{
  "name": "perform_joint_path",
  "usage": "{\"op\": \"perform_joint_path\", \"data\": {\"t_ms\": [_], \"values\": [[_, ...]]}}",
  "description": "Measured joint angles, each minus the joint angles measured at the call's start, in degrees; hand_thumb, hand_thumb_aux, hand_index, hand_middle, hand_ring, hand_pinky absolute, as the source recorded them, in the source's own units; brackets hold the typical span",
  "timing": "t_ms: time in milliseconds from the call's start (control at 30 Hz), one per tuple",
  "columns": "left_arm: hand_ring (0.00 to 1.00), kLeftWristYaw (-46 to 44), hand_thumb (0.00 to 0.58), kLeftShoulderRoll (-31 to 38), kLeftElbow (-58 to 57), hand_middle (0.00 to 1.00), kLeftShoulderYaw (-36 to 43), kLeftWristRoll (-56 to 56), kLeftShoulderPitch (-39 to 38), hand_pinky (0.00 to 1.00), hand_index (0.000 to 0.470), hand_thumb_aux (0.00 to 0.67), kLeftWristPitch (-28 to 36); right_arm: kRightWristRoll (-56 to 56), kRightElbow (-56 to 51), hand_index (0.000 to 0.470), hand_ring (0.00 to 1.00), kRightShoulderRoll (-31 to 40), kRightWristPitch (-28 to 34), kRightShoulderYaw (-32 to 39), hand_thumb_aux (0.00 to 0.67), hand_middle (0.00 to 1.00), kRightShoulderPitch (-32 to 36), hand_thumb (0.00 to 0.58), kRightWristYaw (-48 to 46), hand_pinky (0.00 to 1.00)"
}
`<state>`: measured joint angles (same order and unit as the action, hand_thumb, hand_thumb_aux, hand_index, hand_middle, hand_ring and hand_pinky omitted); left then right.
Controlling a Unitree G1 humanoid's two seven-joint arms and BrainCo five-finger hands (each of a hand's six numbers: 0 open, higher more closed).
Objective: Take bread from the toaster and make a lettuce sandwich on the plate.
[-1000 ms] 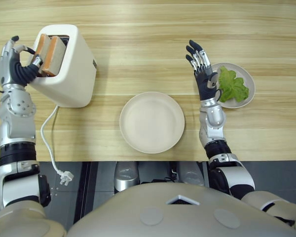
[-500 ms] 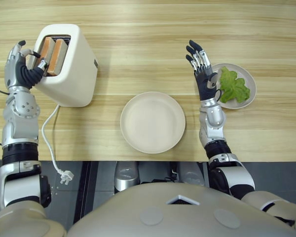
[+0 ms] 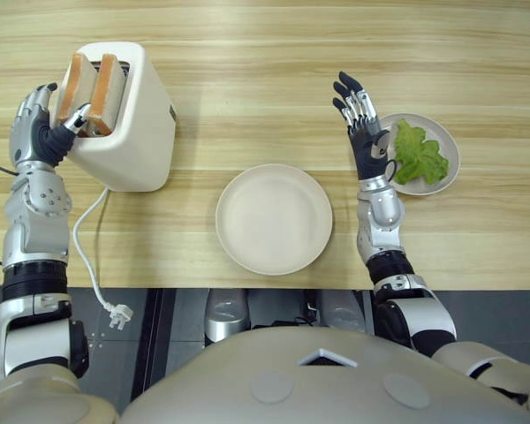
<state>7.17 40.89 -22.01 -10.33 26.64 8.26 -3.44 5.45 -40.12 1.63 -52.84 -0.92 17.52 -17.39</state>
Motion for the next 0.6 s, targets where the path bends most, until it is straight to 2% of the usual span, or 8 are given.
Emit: {"op": "perform_joint_path", "data": {"t_ms": [33,67,100,133,167,200,400,600], "values": [[0.0,0.01,0.116,0.09,0.01,0.0,0.22,-0.01,0.0,0.0,0.049,0.071,-0.01,0.0,0.0,0.0,0.0,0.0,0.0,0.0,0.0,0.0,0.0,0.0,0.0,0.0],[0.0,0.03,0.337,0.13,0.02,0.0,0.47,-0.01,0.0,0.0,0.162,0.236,-0.01,0.0,0.0,0.0,0.0,0.0,-0.01,0.0,0.0,0.0,0.0,0.0,0.0,0.0],[0.0,0.08,0.48,0.16,0.04,0.0,0.58,-0.03,0.0,0.0,0.269,0.391,-0.04,0.0,0.0,0.0,0.0,-0.01,-0.01,0.01,0.0,0.0,0.0,0.0,0.0,0.0],[0.0,0.11,0.568,0.22,0.12,0.0,0.71,-0.03,0.01,0.0,0.393,0.573,-0.12,-0.01,0.0,0.0,0.0,-0.02,-0.02,0.01,0.0,0.0,0.0,0.0,0.0,0.0],[0.0,0.27,0.568,0.33,0.32,0.0,0.81,-0.04,0.07,0.0,0.393,0.573,-0.23,-0.01,0.0,0.0,0.0,-0.02,-0.02,0.01,0.0,0.0,0.0,0.0,0.0,0.0],[0.0,0.46,0.58,0.5,0.66,0.0,0.82,-0.03,0.19,0.0,0.46,0.67,-0.28,-0.01,0.0,0.0,0.0,-0.01,-0.03,0.0,0.0,0.0,0.0,0.0,0.0,0.0],[0.0,1.11,0.58,0.68,3.79,0.0,1.07,0.01,-0.31,0.0,0.46,0.67,-0.23,-0.01,0.0,0.0,0.0,0.01,-0.09,0.01,0.0,0.0,-0.01,0.0,0.0,0.0],[0.0,4.27,0.58,-0.78,14.33,0.0,-1.7,0.25,-2.18,0.0,0.46,0.67,0.27,-0.04,-0.02,0.0,0.0,0.1,-0.22,0.03,0.0,0.0,-0.02,0.0,0.02,0.0]]}}
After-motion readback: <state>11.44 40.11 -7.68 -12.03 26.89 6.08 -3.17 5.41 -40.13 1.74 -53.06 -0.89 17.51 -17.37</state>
